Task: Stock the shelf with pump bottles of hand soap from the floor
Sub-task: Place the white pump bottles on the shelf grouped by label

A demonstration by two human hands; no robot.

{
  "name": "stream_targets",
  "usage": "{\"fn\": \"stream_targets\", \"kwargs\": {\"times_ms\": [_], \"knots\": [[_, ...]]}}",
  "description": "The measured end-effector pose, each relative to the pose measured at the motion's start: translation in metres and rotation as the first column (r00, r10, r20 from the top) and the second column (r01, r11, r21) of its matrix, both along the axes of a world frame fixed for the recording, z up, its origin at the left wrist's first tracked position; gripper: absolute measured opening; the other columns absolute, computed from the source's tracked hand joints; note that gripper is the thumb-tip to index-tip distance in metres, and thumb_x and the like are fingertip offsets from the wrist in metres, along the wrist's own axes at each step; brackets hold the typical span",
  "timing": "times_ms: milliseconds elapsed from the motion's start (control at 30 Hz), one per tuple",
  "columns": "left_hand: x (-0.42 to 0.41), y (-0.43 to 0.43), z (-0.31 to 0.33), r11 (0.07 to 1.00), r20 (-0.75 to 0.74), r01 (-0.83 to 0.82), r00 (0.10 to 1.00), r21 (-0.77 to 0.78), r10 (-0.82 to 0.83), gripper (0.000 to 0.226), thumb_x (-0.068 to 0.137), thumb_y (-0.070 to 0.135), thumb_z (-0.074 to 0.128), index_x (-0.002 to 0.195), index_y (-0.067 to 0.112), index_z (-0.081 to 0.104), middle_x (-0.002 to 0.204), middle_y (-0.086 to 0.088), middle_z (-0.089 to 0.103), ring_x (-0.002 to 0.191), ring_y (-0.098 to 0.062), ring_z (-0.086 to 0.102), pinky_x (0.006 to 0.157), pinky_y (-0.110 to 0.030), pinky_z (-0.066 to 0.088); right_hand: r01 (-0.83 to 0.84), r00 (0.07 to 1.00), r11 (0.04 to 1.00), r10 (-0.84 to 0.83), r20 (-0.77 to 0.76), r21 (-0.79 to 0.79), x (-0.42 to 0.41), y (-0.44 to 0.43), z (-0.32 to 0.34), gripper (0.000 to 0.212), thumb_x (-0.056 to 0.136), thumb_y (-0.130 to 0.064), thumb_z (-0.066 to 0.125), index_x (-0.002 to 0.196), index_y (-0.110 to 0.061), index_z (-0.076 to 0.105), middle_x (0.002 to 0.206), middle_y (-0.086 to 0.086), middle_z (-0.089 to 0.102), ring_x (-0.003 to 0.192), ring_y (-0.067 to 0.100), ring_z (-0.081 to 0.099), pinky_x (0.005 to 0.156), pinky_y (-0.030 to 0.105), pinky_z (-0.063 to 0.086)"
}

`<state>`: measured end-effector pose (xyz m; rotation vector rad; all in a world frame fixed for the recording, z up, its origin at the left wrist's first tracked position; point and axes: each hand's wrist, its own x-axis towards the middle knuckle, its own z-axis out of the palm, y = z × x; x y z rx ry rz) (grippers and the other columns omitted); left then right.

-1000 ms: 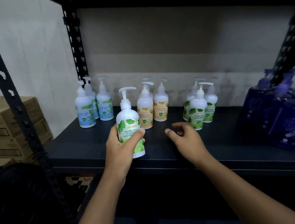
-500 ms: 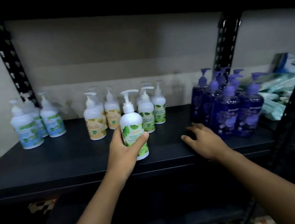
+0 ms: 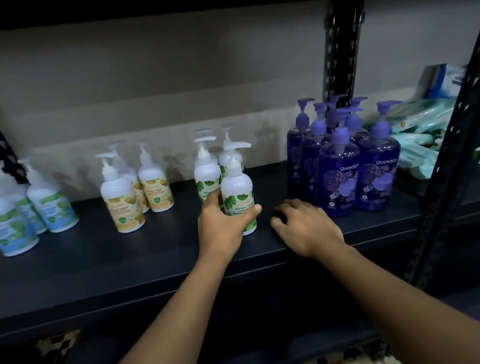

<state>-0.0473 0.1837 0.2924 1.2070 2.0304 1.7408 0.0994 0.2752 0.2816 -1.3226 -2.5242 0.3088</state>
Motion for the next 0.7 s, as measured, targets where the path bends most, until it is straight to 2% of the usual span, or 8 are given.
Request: {"fn": "stream_targets", "kwargs": {"times_ms": [100, 167, 267, 333, 400, 500, 600, 700], "knots": [[0.003, -0.003, -0.003, 0.997, -0.019, -0.064, 0.998, -0.048, 0.063, 0.071, 0.057, 0.041, 0.096, 0.111, 0.028, 0.051, 0.107, 0.011, 0.06, 0.091, -0.002, 0.063, 0.067, -0.012, 0.044, 0.002, 1.0, 1.0, -0.002, 0.0, -0.007, 0.0, -0.001, 0.0, 0.053, 0.1, -0.05, 0.034, 0.145, -0.027, 0.049, 0.157, 0.002, 0.039, 0.142, 0.023, 0.037, 0.116, 0.039, 0.025], [0.005, -0.003, -0.006, 0.99, -0.042, -0.118, 0.993, -0.075, 0.115, 0.072, 0.056, 0.041, 0.096, 0.108, 0.025, 0.05, 0.11, 0.005, 0.058, 0.094, -0.009, 0.064, 0.069, -0.018, 0.045, 0.007, 1.0, 1.0, -0.007, -0.001, -0.012, 0.0, -0.002, 0.0, 0.053, 0.1, -0.051, 0.034, 0.146, -0.027, 0.048, 0.158, 0.002, 0.037, 0.143, 0.023, 0.036, 0.117, 0.039, 0.025], [0.003, -0.001, -0.008, 0.982, -0.005, -0.157, 0.988, -0.107, 0.157, 0.064, 0.062, 0.036, 0.095, 0.106, 0.018, 0.052, 0.095, 0.009, 0.063, 0.084, -0.009, 0.064, 0.06, -0.013, 0.042, 0.012, 1.0, 1.0, -0.012, -0.005, -0.019, -0.001, -0.002, 0.0, 0.053, 0.1, -0.051, 0.034, 0.145, -0.027, 0.049, 0.158, 0.001, 0.037, 0.143, 0.023, 0.036, 0.117, 0.039, 0.025], [0.003, 0.003, -0.006, 0.979, -0.002, -0.166, 0.986, -0.118, 0.167, 0.055, 0.068, 0.032, 0.092, 0.101, 0.018, 0.051, 0.083, 0.015, 0.057, 0.075, -0.006, 0.059, 0.053, -0.007, 0.037, 0.014, 1.0, 1.0, -0.014, -0.002, -0.018, -0.001, -0.002, 0.001, 0.053, 0.099, -0.051, 0.034, 0.145, -0.027, 0.049, 0.158, 0.001, 0.038, 0.142, 0.023, 0.037, 0.117, 0.038, 0.026], [0.004, 0.01, -0.007, 0.976, -0.006, -0.19, 0.982, -0.104, 0.19, 0.047, 0.07, 0.029, 0.09, 0.099, 0.02, 0.053, 0.089, 0.01, 0.059, 0.081, -0.013, 0.061, 0.064, -0.014, 0.042, 0.015, 1.0, 1.0, -0.015, 0.002, -0.017, -0.001, -0.002, 0.001, 0.053, 0.099, -0.05, 0.034, 0.145, -0.028, 0.048, 0.157, 0.001, 0.039, 0.142, 0.023, 0.037, 0.116, 0.038, 0.026], [0.005, 0.02, -0.008, 0.965, -0.008, -0.238, 0.971, -0.108, 0.239, 0.045, 0.073, 0.027, 0.088, 0.109, 0.016, 0.063, 0.114, -0.004, 0.054, 0.091, -0.022, 0.062, 0.079, -0.026, 0.046, 0.016, 1.0, 1.0, -0.016, 0.004, -0.013, -0.001, -0.002, 0.001, 0.053, 0.1, -0.05, 0.034, 0.146, -0.028, 0.048, 0.158, 0.001, 0.038, 0.142, 0.022, 0.036, 0.117, 0.038, 0.025], [0.004, 0.031, -0.01, 0.956, 0.002, -0.278, 0.96, -0.098, 0.279, 0.042, 0.073, 0.027, 0.087, 0.104, 0.018, 0.06, 0.114, -0.007, 0.061, 0.097, -0.026, 0.066, 0.082, -0.033, 0.054, 0.015, 1.0, 1.0, -0.015, 0.002, -0.003, -0.001, -0.001, 0.0, 0.053, 0.099, -0.05, 0.034, 0.146, -0.028, 0.048, 0.157, 0.001, 0.039, 0.142, 0.022, 0.037, 0.117, 0.038, 0.025], [0.006, 0.036, -0.009, 0.944, 0.02, -0.317, 0.947, -0.088, 0.32, 0.043, 0.074, 0.025, 0.087, 0.101, 0.015, 0.055, 0.115, -0.008, 0.06, 0.097, -0.028, 0.065, 0.08, -0.034, 0.053, 0.016, 1.0, 1.0, -0.016, -0.003, 0.004, -0.001, -0.001, -0.001, 0.053, 0.099, -0.051, 0.034, 0.145, -0.028, 0.049, 0.156, 0.0, 0.041, 0.141, 0.022, 0.038, 0.116, 0.038, 0.026]]}}
